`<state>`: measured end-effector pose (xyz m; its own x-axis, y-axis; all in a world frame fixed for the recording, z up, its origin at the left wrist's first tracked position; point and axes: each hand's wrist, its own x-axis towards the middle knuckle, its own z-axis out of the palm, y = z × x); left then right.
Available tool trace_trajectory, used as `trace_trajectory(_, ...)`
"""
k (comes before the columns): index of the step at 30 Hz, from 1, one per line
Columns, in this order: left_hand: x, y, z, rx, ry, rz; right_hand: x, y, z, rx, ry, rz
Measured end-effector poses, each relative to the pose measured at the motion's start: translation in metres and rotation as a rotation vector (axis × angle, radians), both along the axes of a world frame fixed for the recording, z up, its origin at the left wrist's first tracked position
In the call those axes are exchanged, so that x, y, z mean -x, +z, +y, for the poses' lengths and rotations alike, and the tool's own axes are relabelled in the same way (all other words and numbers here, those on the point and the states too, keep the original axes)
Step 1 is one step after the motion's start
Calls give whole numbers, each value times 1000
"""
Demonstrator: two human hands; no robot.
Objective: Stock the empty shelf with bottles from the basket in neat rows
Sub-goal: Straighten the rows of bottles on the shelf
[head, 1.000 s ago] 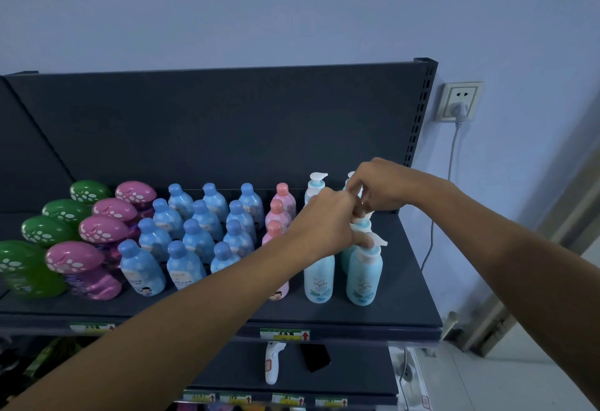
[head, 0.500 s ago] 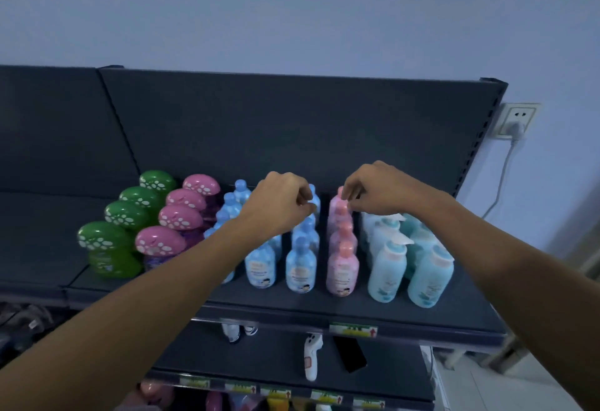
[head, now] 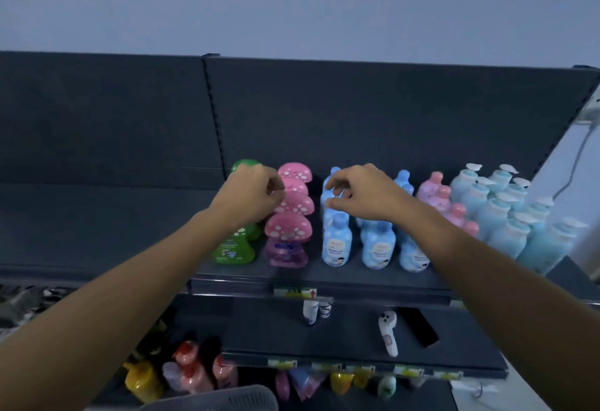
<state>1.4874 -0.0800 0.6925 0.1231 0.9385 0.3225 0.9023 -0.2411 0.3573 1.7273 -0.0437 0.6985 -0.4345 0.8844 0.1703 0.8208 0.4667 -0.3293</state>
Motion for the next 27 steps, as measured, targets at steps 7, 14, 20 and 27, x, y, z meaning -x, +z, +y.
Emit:
trace_trajectory(7,82,-22,-4,121,-24,89,74,-23,-9,16,37,-37)
trace_trajectory(14,110,-44,5,239,-99,235,102,-48,-8,43,37,-123)
trace_trajectory(20,119,-50,11,242,-112,259,108,-60,-2,5,26,-207)
trace_trajectory(27,121,-54,14,232,-115,239,108,-65,2,-7,19,-212)
